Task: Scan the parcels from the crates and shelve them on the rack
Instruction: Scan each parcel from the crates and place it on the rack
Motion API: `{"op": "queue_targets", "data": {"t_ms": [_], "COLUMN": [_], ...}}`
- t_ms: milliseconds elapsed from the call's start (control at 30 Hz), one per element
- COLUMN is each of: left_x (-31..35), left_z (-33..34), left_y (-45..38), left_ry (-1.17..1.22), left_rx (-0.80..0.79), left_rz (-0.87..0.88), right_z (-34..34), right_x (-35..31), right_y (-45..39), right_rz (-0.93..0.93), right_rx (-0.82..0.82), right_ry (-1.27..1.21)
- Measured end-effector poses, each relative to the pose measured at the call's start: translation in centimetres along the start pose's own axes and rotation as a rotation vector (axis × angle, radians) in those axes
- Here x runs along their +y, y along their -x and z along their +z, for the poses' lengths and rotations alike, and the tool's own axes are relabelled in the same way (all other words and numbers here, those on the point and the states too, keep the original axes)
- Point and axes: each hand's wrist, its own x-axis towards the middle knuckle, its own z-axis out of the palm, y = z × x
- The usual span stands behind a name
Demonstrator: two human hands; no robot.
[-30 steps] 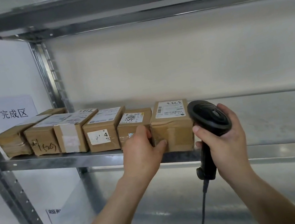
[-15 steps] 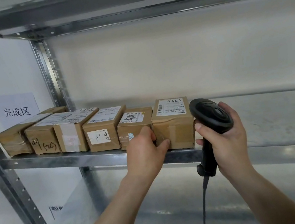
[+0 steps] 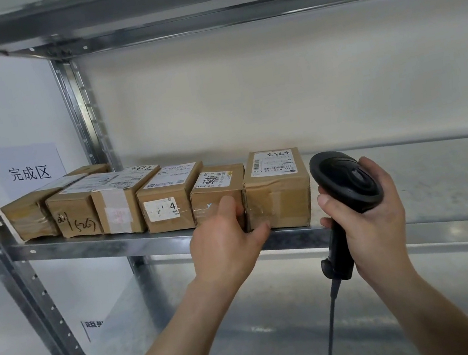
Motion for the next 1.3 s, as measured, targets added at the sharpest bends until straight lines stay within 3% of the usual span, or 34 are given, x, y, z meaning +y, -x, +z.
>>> {"op": "queue_targets", "data": {"t_ms": [333, 533, 700, 933, 1300], "left_x": [-2.8, -5.9, -10.2, -18.9, -35.6], "left_z": [-2.7, -5.7, -9.6, -19.1, -37.6], "left_y": [3.3, 6.0, 9.2, 15.4, 30.7], "left_ry": [-0.158, -0.218, -0.272, -0.327, -0.563], "left_rx": [0.164, 0.146, 0.073, 0.106, -0.02], "left_rz": [0.128, 0.123, 0.049, -0.037, -0.409], "right_z": [0.1, 1.1, 3.5, 10.0, 22.5], "right_x": [-0.6, -0.6, -0.9, -3.5, -6.5], "right_y": [3.7, 7.0, 11.5, 21.0, 40.4], "right_rz": [-0.062, -0.063, -0.048, -0.004, 0.206], "right_rx": [-0.082, -0.175, -0.222, -0.347, -0.617], "right_ry": [0.077, 0.16, 0.16, 0.119, -0.016]}}
